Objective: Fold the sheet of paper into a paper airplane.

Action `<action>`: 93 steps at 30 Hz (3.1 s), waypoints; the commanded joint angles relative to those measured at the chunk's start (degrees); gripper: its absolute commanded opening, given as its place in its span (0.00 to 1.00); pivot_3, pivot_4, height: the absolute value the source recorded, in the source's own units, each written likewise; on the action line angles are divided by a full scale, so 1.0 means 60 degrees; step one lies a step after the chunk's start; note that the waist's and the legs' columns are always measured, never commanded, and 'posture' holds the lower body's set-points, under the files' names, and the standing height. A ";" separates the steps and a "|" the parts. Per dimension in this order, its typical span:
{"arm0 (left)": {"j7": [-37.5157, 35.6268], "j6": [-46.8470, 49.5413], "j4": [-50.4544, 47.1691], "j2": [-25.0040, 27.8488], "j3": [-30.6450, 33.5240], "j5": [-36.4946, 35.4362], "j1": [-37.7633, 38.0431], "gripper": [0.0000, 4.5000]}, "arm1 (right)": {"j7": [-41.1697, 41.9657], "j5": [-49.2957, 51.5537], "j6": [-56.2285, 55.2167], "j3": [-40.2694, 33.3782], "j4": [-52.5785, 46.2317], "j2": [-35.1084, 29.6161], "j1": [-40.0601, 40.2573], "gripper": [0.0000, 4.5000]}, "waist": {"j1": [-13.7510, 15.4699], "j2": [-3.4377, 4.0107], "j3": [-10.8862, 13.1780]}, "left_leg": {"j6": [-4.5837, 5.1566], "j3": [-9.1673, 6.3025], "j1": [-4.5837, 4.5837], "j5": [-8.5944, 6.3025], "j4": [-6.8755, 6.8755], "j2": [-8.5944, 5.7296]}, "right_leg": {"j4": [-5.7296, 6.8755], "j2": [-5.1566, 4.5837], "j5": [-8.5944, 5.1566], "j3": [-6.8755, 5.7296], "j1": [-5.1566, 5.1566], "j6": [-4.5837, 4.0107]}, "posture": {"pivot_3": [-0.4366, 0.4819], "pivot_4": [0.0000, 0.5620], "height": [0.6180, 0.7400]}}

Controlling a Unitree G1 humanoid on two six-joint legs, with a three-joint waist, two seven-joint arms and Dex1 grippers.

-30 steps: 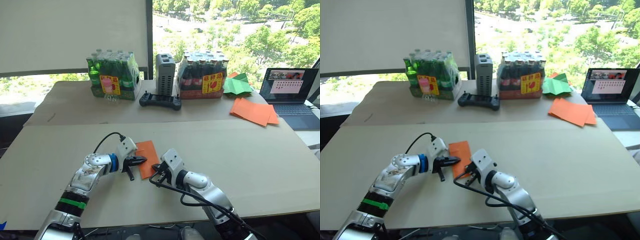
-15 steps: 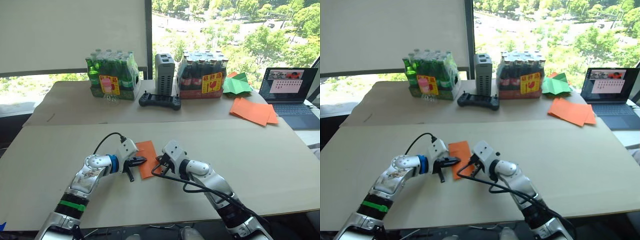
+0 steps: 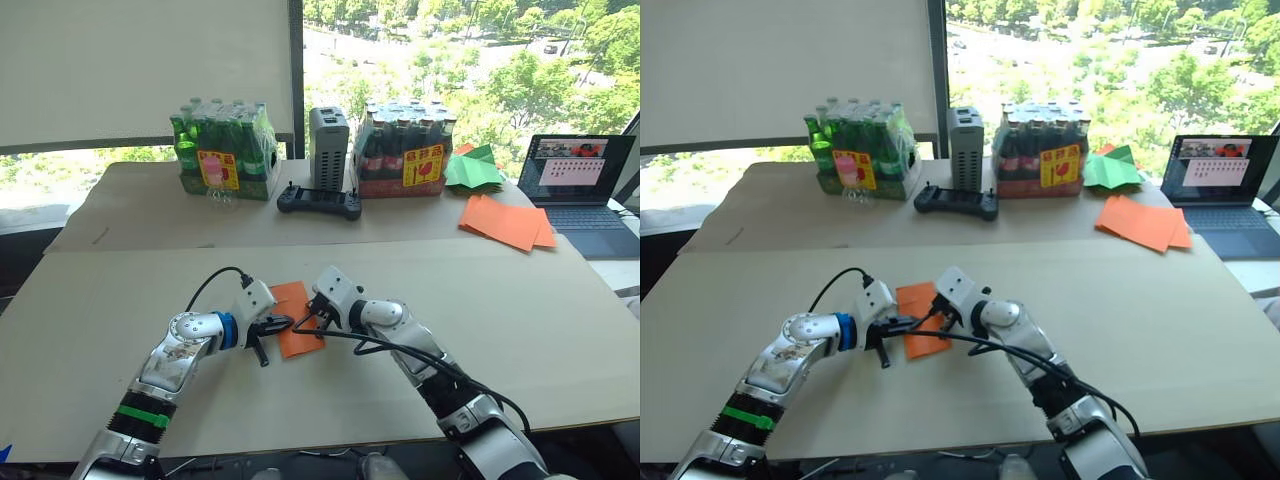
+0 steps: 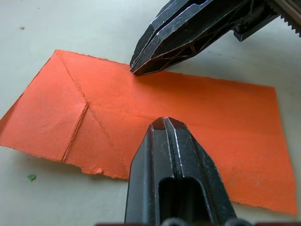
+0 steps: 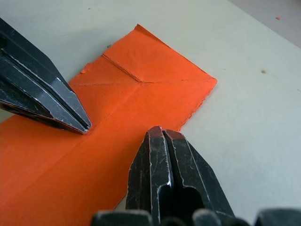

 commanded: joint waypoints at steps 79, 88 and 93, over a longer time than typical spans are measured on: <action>-0.0209 0.0357 -0.0098 0.0274 -0.0302 0.0184 0.0059 0.00 | 0.0566 -0.0534 0.2120 0.0524 -0.3195 -0.0782 0.2238 0.01 | 0.0011 0.0017 -0.0018 | -0.0001 0.0022 -0.0014 0.0000 -0.0014 0.0005 | 0.0007 -0.0002 0.0007 -0.0001 -0.0040 -0.0011 | 0.48 0.27 0.86; -0.0217 0.0344 -0.0067 0.0264 -0.0315 0.0190 0.0047 0.00 | 0.0679 -0.0582 0.2166 0.0840 -0.3612 -0.1028 0.2342 0.01 | 0.0009 0.0017 -0.0020 | -0.0001 0.0021 -0.0010 0.0000 -0.0014 0.0006 | 0.0006 -0.0001 0.0006 -0.0003 -0.0034 -0.0010 | 0.48 0.27 0.86; -0.0222 0.0337 -0.0015 0.0249 -0.0325 0.0199 0.0016 0.00 | 0.0312 -0.0433 0.1733 0.0294 -0.3682 -0.0779 0.2056 0.01 | 0.0009 0.0017 -0.0020 | -0.0001 0.0021 -0.0002 0.0000 -0.0014 0.0006 | 0.0004 -0.0001 0.0005 -0.0003 -0.0024 -0.0009 | 0.48 0.27 0.86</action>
